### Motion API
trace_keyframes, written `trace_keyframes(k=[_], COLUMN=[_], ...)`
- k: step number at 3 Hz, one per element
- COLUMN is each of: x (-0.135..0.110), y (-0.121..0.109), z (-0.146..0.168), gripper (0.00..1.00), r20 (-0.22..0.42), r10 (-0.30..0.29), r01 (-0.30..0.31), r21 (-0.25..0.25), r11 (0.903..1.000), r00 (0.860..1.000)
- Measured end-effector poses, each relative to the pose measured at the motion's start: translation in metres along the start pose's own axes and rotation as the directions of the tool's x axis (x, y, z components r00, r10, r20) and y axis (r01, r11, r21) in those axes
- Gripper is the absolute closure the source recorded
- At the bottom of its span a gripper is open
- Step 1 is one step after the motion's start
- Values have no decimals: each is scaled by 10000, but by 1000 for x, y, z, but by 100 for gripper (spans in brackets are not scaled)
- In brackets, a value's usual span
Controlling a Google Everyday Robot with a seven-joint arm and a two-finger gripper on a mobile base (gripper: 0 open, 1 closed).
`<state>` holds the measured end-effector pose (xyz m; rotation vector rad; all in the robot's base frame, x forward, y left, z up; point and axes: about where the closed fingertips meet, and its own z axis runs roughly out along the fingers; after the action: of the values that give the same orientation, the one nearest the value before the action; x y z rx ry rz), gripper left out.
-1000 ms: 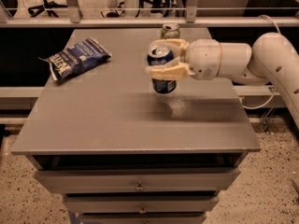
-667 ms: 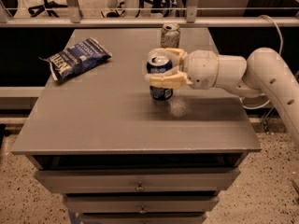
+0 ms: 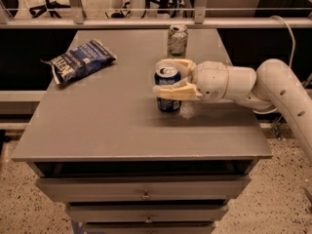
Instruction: Place pepsi can upright
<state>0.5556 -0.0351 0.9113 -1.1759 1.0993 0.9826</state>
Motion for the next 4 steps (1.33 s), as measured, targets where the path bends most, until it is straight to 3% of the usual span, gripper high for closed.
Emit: trace_keyframes(k=[1, 2, 3, 4], x=[9, 14, 15, 10], y=[3, 5, 3, -7], z=[-6, -10, -22, -58], gripper=[22, 0, 0, 0], r20=[-152, -293, -845, -1869], r10=[195, 320, 190, -148], r01=[-195, -318, -182, 199], r21=[21, 84, 97, 254], r11=[9998, 9995, 9998, 9995], r00=[9997, 9991, 9962, 9823])
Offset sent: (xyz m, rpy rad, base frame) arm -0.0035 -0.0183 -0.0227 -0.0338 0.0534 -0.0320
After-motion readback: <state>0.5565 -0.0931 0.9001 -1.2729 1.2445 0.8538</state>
